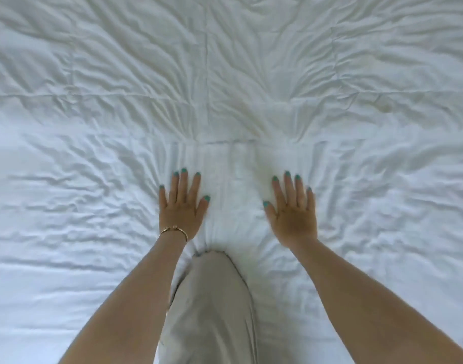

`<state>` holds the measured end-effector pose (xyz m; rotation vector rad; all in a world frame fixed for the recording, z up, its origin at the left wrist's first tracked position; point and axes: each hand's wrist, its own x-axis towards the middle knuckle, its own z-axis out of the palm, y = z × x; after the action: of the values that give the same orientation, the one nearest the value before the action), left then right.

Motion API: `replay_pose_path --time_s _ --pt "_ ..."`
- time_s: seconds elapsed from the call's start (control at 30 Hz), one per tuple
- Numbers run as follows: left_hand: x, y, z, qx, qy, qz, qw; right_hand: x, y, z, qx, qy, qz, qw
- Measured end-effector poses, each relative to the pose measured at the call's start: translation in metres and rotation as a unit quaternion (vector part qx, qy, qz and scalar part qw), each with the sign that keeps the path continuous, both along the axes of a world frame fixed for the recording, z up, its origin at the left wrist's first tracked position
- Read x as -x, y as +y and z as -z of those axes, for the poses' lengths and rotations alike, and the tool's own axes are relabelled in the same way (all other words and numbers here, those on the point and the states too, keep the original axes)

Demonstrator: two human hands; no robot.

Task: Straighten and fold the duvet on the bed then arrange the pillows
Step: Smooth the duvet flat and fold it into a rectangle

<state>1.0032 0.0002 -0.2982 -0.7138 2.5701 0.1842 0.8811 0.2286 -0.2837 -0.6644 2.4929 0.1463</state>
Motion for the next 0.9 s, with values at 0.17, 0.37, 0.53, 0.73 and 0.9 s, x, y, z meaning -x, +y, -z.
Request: replay_pose_path --time_s 0.17,0.37,0.53,0.73,0.9 --pt "-0.093 0.062 0.003 -0.018 0.069 -0.04 0.997 -0.091 0.087 0.002 0.011 -0.007 -0.01 1.0" --pt "-0.135 0.071 0.014 -0.007 0.087 0.001 0.996 -0.109 0.113 0.007 0.023 -0.055 -0.004 0.998" --pt "-0.151 0.054 -0.013 -0.043 -0.079 0.13 0.987 -0.102 0.123 0.004 -0.014 -0.131 -0.03 0.991" --pt "-0.137 0.077 -0.031 -0.04 -0.104 0.031 0.993 -0.096 0.107 0.007 -0.039 -0.136 -0.024 0.99" --pt "-0.137 0.148 -0.016 -0.033 -0.047 -0.102 0.993 -0.099 0.104 0.007 -0.067 -0.115 -0.021 0.991"
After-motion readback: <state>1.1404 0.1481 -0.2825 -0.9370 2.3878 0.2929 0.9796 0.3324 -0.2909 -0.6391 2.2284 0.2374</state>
